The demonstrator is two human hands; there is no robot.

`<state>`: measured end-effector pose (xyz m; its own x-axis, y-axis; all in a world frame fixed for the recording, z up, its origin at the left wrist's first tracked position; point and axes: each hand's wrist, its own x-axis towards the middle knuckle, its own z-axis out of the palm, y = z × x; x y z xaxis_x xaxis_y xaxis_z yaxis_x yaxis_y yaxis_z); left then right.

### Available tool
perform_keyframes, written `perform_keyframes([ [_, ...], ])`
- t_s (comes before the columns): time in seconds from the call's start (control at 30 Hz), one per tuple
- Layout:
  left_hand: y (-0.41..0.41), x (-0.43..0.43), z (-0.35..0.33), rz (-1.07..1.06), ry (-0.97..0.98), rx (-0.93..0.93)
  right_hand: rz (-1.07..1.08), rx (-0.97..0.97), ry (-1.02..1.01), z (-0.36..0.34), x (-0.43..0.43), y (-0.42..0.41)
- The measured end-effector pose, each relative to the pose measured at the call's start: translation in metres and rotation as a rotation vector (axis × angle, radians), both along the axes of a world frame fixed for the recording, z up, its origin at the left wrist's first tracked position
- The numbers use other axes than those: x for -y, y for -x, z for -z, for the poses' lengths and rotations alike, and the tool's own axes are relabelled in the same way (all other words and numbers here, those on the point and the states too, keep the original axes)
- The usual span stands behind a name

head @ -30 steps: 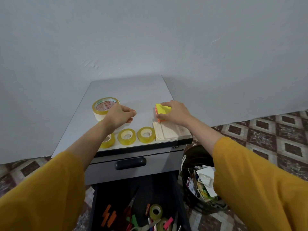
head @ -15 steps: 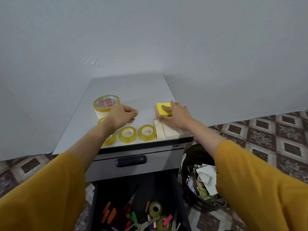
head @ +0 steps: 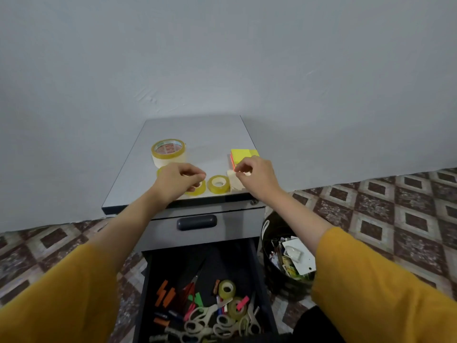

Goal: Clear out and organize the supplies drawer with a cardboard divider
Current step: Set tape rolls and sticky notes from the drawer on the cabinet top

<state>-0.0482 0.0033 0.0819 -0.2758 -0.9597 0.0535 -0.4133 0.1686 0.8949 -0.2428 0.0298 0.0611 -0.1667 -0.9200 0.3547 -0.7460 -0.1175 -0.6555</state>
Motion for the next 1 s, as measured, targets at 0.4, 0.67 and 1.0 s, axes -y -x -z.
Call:
perform_keyframes([
  [0.4,-0.059,-0.093,0.088,0.030,-0.211,0.093,-0.113,0.088,-0.143,0.070,-0.086,-0.033],
  [0.67,-0.080,-0.106,0.158,-0.021,-0.374,0.187,-0.189,0.021,-0.338,0.149,-0.096,-0.042],
  [1.0,-0.086,-0.081,0.224,-0.046,-0.479,0.255,-0.201,-0.008,-0.603,0.212,-0.073,-0.042],
])
